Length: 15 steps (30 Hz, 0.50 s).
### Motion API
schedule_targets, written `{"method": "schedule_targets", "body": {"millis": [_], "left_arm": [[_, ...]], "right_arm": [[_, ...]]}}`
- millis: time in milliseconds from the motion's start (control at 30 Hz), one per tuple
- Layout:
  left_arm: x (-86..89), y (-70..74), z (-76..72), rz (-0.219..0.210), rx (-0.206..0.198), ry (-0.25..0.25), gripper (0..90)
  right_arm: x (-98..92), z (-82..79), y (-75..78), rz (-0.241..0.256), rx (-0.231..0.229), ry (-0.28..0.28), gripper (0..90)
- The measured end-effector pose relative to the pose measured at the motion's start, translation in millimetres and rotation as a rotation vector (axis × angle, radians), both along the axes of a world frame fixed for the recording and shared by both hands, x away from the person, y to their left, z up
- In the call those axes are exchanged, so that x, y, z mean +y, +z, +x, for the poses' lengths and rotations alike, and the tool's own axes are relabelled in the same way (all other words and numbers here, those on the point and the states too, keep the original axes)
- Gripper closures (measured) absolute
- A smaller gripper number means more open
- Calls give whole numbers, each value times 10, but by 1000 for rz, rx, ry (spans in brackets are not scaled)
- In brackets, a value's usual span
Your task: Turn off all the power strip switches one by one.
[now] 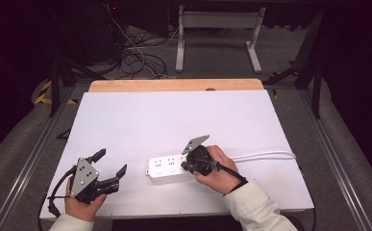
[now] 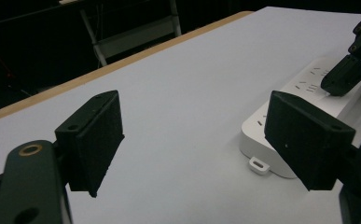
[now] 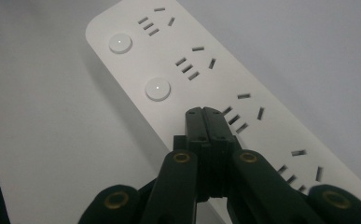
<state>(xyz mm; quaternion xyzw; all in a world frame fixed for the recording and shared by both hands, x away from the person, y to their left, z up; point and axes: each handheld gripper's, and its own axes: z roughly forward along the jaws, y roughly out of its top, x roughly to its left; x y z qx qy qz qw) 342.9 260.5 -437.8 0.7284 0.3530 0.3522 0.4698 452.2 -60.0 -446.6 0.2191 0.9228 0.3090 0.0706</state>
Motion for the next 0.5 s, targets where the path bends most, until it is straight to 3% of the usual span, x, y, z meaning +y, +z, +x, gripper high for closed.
{"method": "schedule_targets", "body": {"millis": [167, 333, 500], "left_arm": [[-2, -1, -1, 0, 1, 0, 198], [-1, -1, -1, 0, 1, 1, 198], [-11, -2, -5, -1, 3, 0, 198]], "right_arm": [[-3, 1, -1, -1, 3, -3, 900], [-26, 18, 11, -5, 45, -31, 900], [-45, 27, 3, 5, 44, -43, 900]]}}
